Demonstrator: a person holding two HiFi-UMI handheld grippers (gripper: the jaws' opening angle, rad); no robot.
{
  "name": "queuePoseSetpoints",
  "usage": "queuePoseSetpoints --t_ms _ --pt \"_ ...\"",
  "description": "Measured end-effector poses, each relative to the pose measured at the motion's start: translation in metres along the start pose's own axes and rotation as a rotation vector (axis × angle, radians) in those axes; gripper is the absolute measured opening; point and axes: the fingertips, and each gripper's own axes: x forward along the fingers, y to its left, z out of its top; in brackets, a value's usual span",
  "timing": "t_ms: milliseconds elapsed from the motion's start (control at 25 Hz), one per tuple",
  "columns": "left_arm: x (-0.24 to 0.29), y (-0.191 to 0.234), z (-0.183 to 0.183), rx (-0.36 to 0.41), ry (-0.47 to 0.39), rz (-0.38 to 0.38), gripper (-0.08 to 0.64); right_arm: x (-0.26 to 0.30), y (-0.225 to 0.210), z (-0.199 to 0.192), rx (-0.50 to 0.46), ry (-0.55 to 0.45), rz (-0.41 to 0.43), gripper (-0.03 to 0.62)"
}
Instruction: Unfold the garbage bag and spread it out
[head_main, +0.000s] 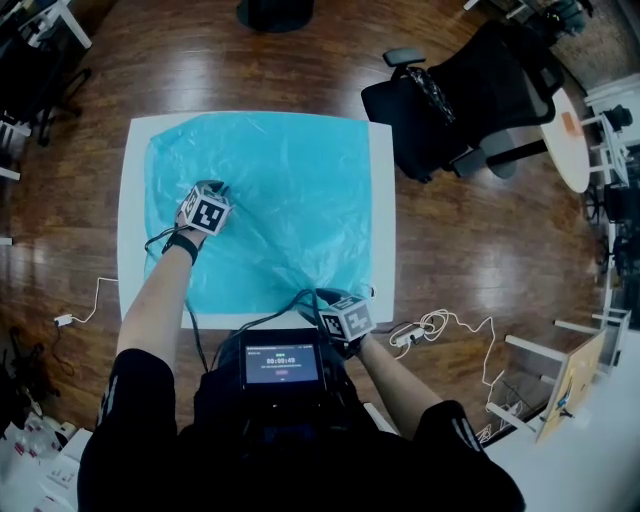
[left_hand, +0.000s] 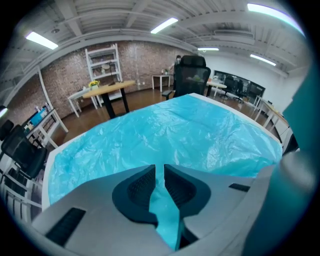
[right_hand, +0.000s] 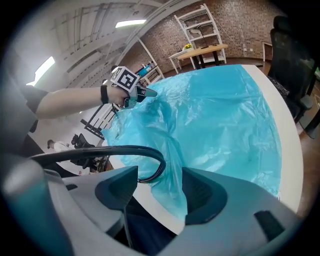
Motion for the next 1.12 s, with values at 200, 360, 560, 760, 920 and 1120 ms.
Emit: queuePoseSetpoints --t_ms 200,360,560,760,920,1120 --pt "-0.027 0.002 0.018 0.004 -0.063 0.002 0.085 -0.014 0.014 0.024 -0.069 -0.033 0.014 0.311" --pt "-0.053 0.002 0.024 -0.016 -0.1 -0.015 0.152 -0.026 0.018 0.048 -0.123 -0.077 0.003 0.311" --pt "-0.079 0.01 -0.003 -0.047 -0.073 0.003 0.166 -0.037 0.011 0.09 -0.18 -0.148 -0.022 0.31" --pt "-0.113 0.019 -0.043 -0.081 -0.051 0.034 0.166 -0.039 0.015 0.127 -0.26 -0.182 -0.036 0.31" --pt "-0.135 0.019 -0.061 -0.129 -0.049 0.054 0.166 -0.042 0.023 0.154 -0.331 -0.205 -0.027 0.31" --pt "-0.16 0.026 -0.094 -0.183 -0.033 0.084 0.166 -0.038 0.048 0.193 -0.461 -0.233 -0.02 0.308"
